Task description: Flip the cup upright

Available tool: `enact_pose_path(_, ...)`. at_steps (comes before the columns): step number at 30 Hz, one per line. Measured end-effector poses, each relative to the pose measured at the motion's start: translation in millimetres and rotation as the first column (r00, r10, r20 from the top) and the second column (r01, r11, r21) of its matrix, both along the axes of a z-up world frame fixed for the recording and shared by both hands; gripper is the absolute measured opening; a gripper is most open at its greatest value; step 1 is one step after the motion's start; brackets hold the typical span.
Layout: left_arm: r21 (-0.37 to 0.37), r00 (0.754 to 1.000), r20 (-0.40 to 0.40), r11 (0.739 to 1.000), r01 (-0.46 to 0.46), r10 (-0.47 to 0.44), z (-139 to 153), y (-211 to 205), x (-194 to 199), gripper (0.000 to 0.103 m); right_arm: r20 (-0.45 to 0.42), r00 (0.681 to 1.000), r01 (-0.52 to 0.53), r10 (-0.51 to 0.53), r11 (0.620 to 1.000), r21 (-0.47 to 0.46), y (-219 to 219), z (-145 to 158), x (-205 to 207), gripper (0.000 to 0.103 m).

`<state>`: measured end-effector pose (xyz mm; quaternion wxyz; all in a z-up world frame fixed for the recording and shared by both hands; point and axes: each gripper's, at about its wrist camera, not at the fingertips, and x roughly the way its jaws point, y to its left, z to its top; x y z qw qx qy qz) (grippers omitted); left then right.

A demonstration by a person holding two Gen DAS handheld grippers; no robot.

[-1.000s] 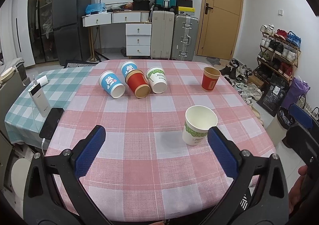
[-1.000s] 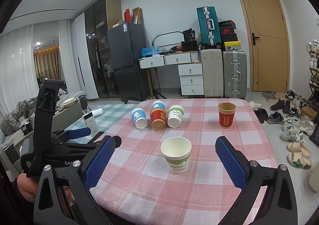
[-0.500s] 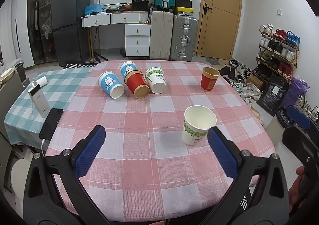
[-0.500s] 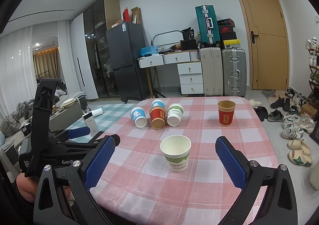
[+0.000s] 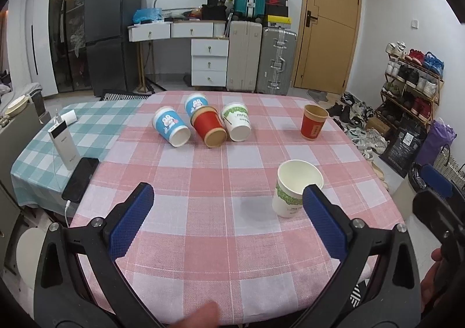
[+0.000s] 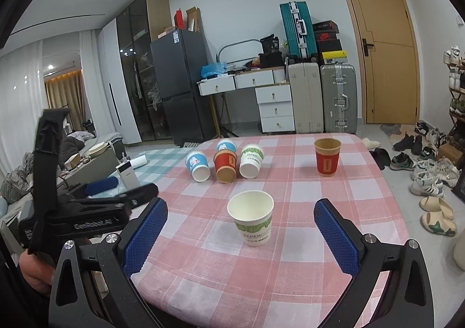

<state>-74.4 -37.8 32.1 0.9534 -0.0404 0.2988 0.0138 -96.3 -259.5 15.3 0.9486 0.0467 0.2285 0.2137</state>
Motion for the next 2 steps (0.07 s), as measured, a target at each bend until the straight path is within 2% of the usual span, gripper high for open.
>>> enact_pose_path(2, 0.020, 1.000, 0.028, 1.000, 0.010, -0.010, 0.9, -0.8, -2.3, 0.102, -0.027, 1.000, -0.008, 0.007, 1.000, -0.001, 0.6, -9.3, 7.6, 0.103)
